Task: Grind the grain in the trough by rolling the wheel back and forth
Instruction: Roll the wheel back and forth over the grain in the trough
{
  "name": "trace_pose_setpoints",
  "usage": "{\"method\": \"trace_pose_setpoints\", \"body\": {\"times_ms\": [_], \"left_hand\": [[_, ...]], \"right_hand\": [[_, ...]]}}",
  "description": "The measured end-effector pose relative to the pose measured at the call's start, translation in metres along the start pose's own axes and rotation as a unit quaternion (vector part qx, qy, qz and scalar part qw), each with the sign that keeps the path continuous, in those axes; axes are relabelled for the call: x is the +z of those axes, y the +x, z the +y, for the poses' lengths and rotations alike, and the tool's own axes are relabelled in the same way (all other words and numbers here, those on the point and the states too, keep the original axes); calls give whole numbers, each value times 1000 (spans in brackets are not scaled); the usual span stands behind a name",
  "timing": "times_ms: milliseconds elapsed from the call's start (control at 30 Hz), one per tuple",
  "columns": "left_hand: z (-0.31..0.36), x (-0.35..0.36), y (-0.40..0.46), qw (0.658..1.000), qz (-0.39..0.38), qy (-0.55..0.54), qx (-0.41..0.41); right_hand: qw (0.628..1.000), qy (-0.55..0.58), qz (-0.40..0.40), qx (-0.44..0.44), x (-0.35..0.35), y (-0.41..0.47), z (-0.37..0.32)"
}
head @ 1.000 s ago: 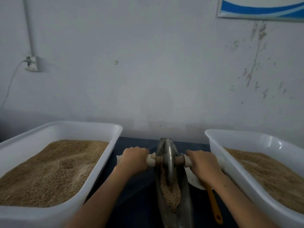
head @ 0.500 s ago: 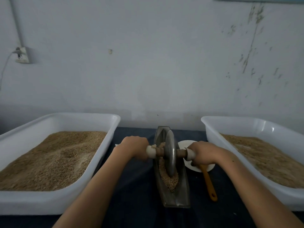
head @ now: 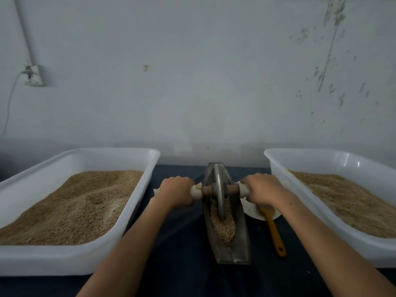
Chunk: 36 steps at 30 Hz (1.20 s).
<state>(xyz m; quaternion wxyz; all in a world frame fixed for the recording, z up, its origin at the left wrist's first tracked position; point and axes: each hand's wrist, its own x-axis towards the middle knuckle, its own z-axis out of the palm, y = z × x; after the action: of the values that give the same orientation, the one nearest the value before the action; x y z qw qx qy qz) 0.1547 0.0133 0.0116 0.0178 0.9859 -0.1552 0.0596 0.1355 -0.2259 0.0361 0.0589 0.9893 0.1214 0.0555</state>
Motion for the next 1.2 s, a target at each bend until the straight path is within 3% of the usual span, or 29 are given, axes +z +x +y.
{"method": "trace_pose_setpoints", "body": {"times_ms": [167, 267, 400, 567, 667, 733, 1000, 1200], "left_hand": [[6, -12, 0, 995, -96, -17, -11], [6, -14, 1, 991, -132, -26, -16], [7, -13, 1, 993, -113, -30, -20], [9, -7, -2, 1000, -9, 16, -24], [8, -6, -3, 999, 26, 21, -21], [7, -6, -2, 1000, 7, 13, -17], [6, -19, -1, 988, -146, -34, -20], [11, -17, -2, 997, -81, 4, -18]], "right_hand": [[986, 68, -152, 29, -14, -4, 4], [976, 109, -188, 29, -16, -6, 5], [985, 71, -155, 17, -13, -3, 5], [999, 26, -35, 5, -3, -3, 3], [1000, 29, -2, 0, -1, -4, 1], [1000, 26, -13, 4, -2, -4, 1], [973, 125, -194, 27, -19, -10, 5], [967, 164, -195, 27, -12, -7, 9]]}}
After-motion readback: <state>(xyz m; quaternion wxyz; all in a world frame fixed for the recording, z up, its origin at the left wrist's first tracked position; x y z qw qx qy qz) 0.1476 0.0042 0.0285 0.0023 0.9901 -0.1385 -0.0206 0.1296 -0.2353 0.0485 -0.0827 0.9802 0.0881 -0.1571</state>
